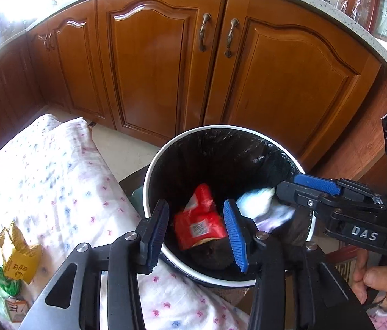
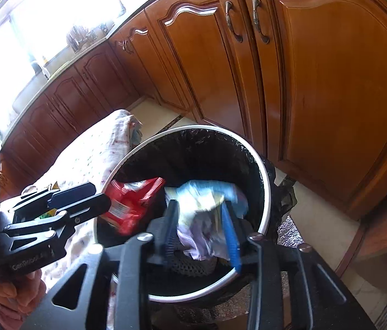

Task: Collect trash
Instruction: 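Carry the red packet and wrapper over the bin and open both tools, then move both open tools back over the table trash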

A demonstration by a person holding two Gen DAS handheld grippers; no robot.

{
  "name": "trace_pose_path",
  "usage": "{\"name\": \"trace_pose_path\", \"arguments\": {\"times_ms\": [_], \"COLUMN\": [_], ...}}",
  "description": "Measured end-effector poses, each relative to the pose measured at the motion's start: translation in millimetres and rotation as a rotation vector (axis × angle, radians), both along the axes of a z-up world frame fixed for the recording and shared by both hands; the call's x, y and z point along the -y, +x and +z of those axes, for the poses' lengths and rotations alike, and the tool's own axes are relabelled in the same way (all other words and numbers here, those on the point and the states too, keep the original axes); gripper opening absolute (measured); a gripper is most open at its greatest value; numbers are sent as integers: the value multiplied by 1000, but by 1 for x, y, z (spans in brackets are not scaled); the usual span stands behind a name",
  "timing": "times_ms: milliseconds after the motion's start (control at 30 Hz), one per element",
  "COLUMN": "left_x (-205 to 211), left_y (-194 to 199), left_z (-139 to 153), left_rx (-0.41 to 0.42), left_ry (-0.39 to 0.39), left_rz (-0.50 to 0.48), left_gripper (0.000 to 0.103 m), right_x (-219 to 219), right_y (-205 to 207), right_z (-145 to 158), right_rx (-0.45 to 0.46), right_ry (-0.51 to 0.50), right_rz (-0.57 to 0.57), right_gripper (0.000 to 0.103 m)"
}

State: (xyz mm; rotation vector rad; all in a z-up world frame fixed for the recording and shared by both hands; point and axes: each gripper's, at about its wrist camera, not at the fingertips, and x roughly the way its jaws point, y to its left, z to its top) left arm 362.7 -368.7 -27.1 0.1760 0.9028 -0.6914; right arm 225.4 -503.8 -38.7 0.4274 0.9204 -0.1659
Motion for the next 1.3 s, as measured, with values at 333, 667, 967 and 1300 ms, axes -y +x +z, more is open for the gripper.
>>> {"name": "trace_pose_path", "arguments": {"times_ms": [333, 667, 967, 1300], "left_x": [-61, -132, -212, -277], "left_y": [-34, -91, -136, -171], "left_z": [-7, -19, -21, -10], "left_rx": [-21, 9, 2, -9], "left_ry": [-141, -176, -185, -206], "left_rz": [108, 218, 344, 437], "left_gripper": [47, 51, 51, 51], "right_x": [-4, -53, -113, -180], "right_y": [-36, -67, -65, -50], "right_z": [8, 9, -8, -14], "right_rx": [138, 233, 197, 171], "right_ry": [89, 138, 186, 191], "right_rz": [-47, -37, 70, 215], "right_gripper": [78, 86, 87, 87]}}
